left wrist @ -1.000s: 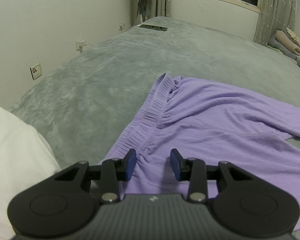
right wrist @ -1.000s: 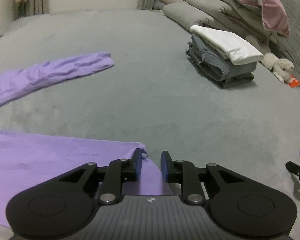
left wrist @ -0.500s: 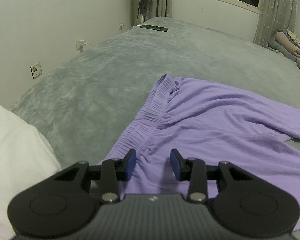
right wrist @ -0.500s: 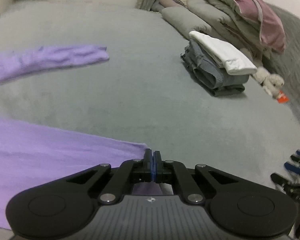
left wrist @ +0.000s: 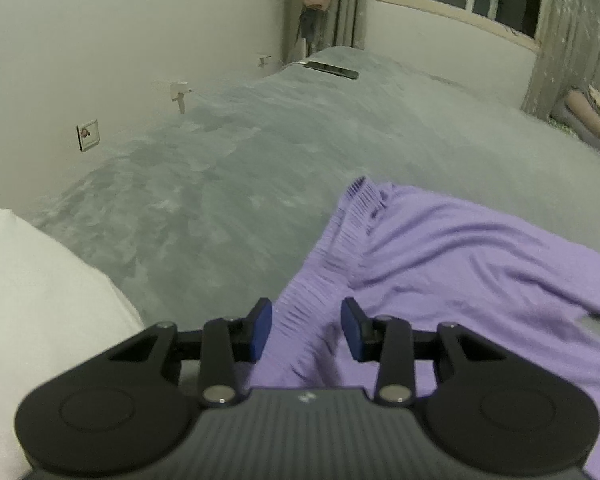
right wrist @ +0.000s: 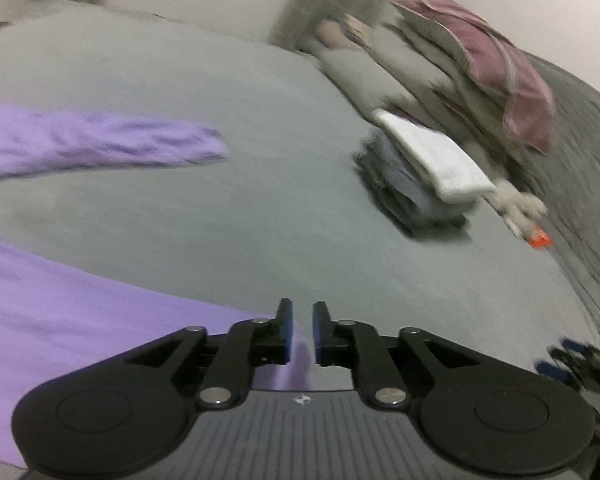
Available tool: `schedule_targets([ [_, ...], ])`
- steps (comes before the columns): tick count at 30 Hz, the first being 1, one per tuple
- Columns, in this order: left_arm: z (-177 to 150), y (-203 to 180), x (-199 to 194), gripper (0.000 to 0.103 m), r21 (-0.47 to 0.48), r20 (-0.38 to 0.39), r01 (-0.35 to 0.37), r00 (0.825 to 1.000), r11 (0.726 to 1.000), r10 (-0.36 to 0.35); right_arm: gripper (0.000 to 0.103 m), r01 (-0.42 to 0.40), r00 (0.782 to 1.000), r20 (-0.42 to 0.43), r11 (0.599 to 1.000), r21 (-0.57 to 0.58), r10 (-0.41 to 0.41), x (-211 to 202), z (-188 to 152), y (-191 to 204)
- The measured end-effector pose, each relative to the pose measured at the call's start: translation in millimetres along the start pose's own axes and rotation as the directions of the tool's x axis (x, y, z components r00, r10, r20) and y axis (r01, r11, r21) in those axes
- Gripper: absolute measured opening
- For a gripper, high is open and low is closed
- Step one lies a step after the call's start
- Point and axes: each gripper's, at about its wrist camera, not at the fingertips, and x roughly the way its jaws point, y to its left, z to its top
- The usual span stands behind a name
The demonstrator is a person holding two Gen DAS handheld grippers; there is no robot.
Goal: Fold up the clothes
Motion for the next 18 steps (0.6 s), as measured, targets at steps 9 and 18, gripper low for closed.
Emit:
schedule_targets([
  [9,21.7,17.0,16.5,0.039,-0.105,-0.008,0.100,0.995,0.989,-0.101,0.027,-0.149,0.988,0.037,0.984,-0.096,0.153,-14.5,7.1,45.8],
  [18,31.2,-14.4,50.8,0.041,0.013,-0.002,0.137,0.991,0.990,-0.137,0.028,-0.245,0.963,0.074,0.954,-0.172,0.261,-33.6,13.4,90.1],
])
